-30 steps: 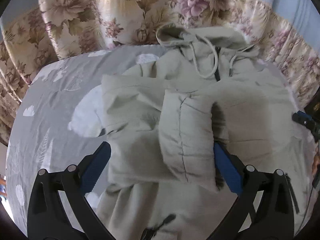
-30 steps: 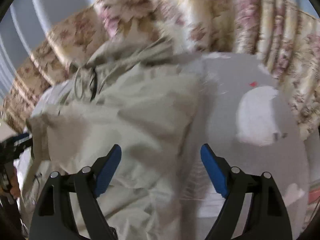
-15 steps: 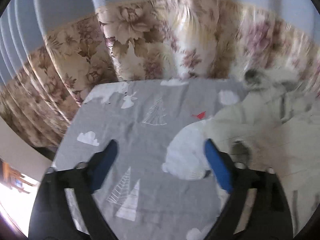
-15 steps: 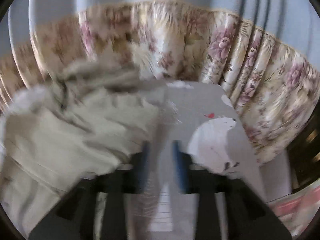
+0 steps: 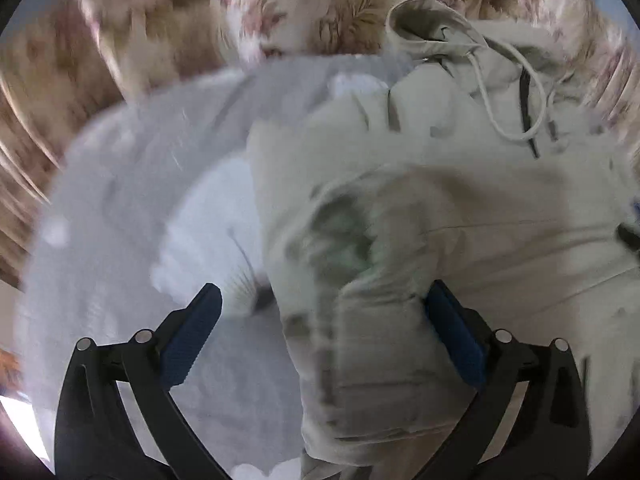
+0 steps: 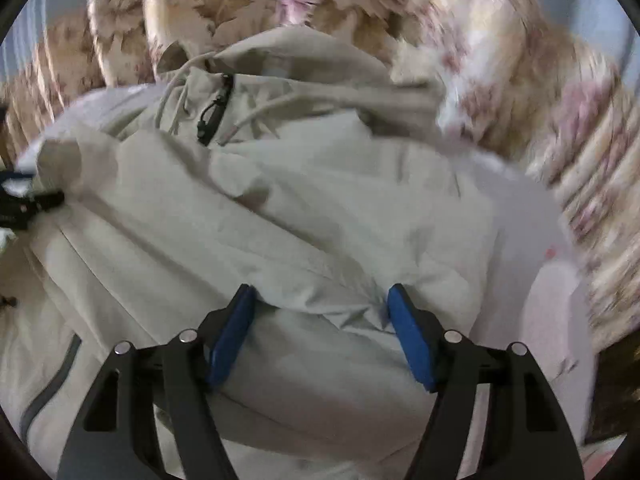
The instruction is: Fold large clothes
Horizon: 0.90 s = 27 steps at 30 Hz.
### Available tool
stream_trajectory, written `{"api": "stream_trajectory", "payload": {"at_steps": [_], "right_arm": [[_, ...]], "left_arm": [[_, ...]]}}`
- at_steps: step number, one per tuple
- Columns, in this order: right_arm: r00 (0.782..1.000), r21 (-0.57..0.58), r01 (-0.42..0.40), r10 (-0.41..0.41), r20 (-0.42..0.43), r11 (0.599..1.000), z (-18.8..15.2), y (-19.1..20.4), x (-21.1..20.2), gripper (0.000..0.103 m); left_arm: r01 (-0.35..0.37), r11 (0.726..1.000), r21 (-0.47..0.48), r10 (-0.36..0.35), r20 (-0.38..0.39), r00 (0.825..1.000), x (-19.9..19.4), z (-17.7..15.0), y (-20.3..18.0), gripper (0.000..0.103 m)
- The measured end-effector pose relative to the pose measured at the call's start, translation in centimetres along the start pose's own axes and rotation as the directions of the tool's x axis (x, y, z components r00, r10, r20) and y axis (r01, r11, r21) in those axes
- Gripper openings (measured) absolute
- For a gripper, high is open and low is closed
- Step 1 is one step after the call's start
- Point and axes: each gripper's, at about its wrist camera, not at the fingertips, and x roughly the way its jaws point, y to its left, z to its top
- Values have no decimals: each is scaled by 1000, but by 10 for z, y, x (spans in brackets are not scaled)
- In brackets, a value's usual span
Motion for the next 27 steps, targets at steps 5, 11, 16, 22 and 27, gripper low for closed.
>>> {"api": "stream_trajectory", "payload": {"at_steps": [5, 11, 16, 22, 27], "right_arm": [[1000, 5, 5, -5, -21, 1000, 11, 0, 17, 77], [1000, -7, -2, 2, -19, 1000, 15, 0, 27, 83], [1000, -23, -4, 3, -25, 1000, 19, -1, 31, 85], [999, -24, -32, 32, -16, 999, 21, -2, 17, 84], [995, 0, -27, 26, 95, 1000, 30, -28, -39, 84]], "left_arm": [[8, 1000, 10, -9, 7, 1000, 4, -1, 1, 100], [-36, 997, 71, 33, 37, 999, 0, -1, -4, 100], [-62, 994, 90, 57, 50, 997, -1, 0, -9, 100], [-79, 993, 85, 76, 38, 996, -5, 1, -9, 100], [-106, 984, 145, 98, 62, 993, -45, 5, -19, 100]]}}
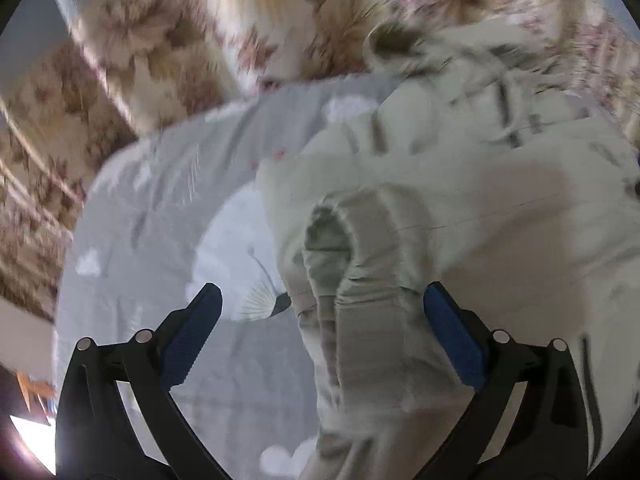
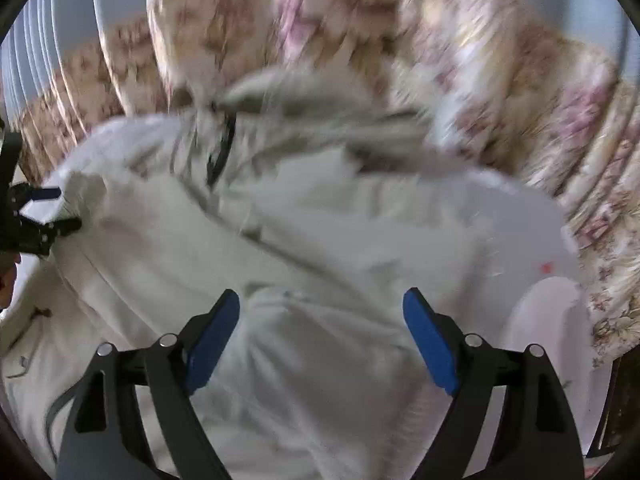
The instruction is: Fold large clothes
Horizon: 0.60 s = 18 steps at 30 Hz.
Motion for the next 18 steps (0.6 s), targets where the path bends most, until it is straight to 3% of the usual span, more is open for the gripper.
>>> {"api": "stream_trajectory", "payload": {"at_steps": [4, 11, 14, 18], "right_arm": [[994, 58, 96, -99, 39, 994, 14, -45, -28, 84], [954, 181, 253, -276, 116, 950, 51, -124, -81, 85], [942, 255, 242, -290, 171, 936, 85, -156, -108, 85], [955, 326, 162, -231, 186, 931, 132, -178, -108, 85]], "left_arm": [[24, 999, 42, -26, 46, 999, -36, 15, 4, 100], [38, 999, 33, -39, 49, 998, -55, 52, 17, 100], [16, 999, 44, -17, 43, 999, -50, 71, 19, 100], [31, 999, 38, -32, 28, 999, -35, 107, 15, 100]]}}
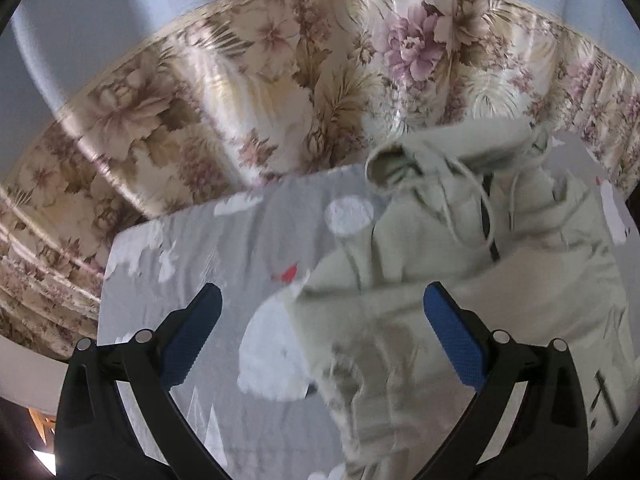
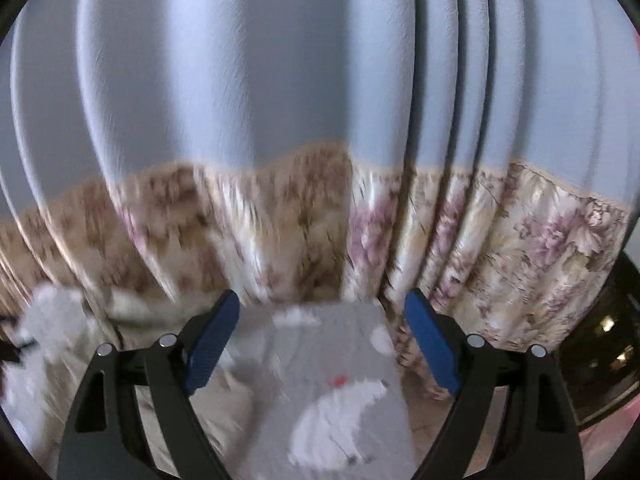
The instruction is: Fold large clothes
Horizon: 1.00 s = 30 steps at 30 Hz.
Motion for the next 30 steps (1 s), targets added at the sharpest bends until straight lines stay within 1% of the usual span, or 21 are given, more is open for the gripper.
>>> {"api": "stream_trajectory", "payload": {"at_steps": [1, 3, 4, 5, 8, 10, 12, 14, 16, 18, 20, 21, 22, 23, 24, 25, 26, 27, 28, 29, 30], "right_arm": [[999, 1, -19, 19, -27, 1000, 6, 6, 10, 85], [991, -17, -74, 71, -117, 997, 7, 30, 49, 85], [982, -28, -91, 85, -168, 995, 2, 42, 69, 85], [969, -50, -103, 88, -231, 993, -7, 58, 95, 85], [939, -164, -90, 28, -343, 982, -37, 102, 152, 85], [932, -216, -104, 20, -361, 971, -50, 123, 173, 84], [924, -240, -130, 30, -381, 962, -57, 137, 190, 84], [912, -276, -147, 23, -409, 950, -62, 147, 203, 84], [908, -338, -128, -27, -419, 932, -65, 155, 214, 81], [901, -353, -135, -33, -432, 926, -64, 158, 224, 69], [897, -336, -155, -11, -443, 929, -63, 159, 230, 63], [892, -326, -166, 1, -453, 931, -66, 160, 234, 56], [879, -316, -186, 15, -476, 930, -72, 163, 241, 51], [872, -312, -193, 17, -488, 930, -78, 164, 245, 39], [873, -322, -187, 7, -487, 928, -82, 165, 249, 31], [885, -336, -171, -5, -465, 926, -85, 165, 248, 14], [901, -311, -174, 24, -433, 934, -84, 163, 243, 13], [909, -258, -193, 75, -409, 947, -81, 156, 236, 11], [916, -184, -223, 141, -376, 957, -76, 147, 226, 10], [920, -149, -234, 170, -353, 961, -72, 141, 220, 9], [923, -112, -248, 200, -329, 962, -69, 136, 211, 8]], "left_arm": [[6, 1000, 5, -6, 1, 1000, 7, 14, -3, 100], [8, 1000, 2, -8, 2, 1000, 21, 34, -8, 100], [4, 1000, 2, -4, -1, 1000, 33, 47, -12, 100], [-1, 1000, 1, 1, -2, 1000, 43, 57, -15, 100], [-21, 999, 49, 23, -31, 999, 72, 76, -29, 100], [-80, 992, 97, 84, -43, 996, 92, 84, -37, 99], [-119, 984, 129, 127, -52, 991, 106, 91, -41, 98], [-112, 984, 139, 120, -54, 991, 114, 95, -43, 96], [-106, 982, 159, 117, -59, 991, 123, 100, -47, 94], [-109, 982, 158, 121, -70, 990, 134, 103, -49, 85], [-70, 987, 147, 83, -86, 993, 144, 108, -51, 71], [-44, 989, 138, 57, -94, 994, 148, 110, -52, 65], [-23, 991, 129, 36, -99, 994, 151, 111, -54, 51], [6, 994, 109, 6, -104, 995, 154, 111, -55, 29], [54, 996, 74, -45, -115, 992, 156, 110, -56, 19], [77, 996, 48, -71, -120, 990, 157, 109, -56, 6], [86, 996, 27, -83, -114, 990, 156, 107, -55, 6], [99, 995, 4, -98, -94, 991, 152, 105, -52, 6], [112, 993, -21, -113, -70, 991, 146, 103, -46, 5], [125, 991, -42, -127, -53, 990, 140, 102, -41, 5], [161, 984, -82, -163, -26, 986, 129, 100, -31, 5]]}}
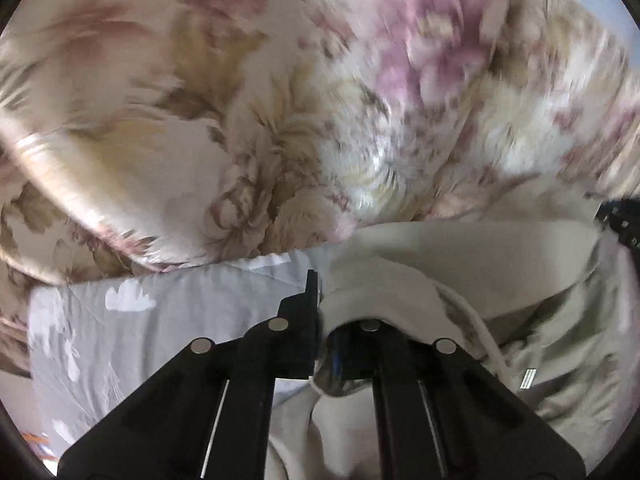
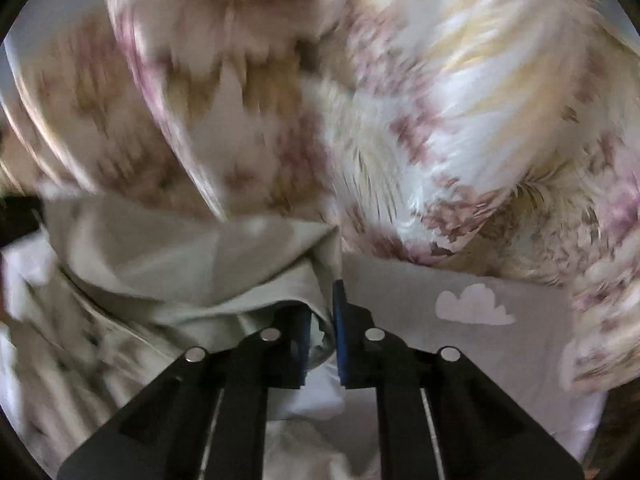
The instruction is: Fold large clothes
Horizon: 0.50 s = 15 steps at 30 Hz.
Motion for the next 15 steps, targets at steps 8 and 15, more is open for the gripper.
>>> {"api": "stream_trajectory", "payload": {"at_steps": [8, 15], "right_arm": [[946, -27, -185, 186, 267, 982, -39, 32, -144, 8], [924, -168, -177, 223, 310, 970, -148, 84, -237, 8]], "left_arm": [[239, 969, -53, -224, 209, 952, -128, -47, 18, 5], [366, 930, -14, -355, 215, 910, -190, -166, 21, 9]]}}
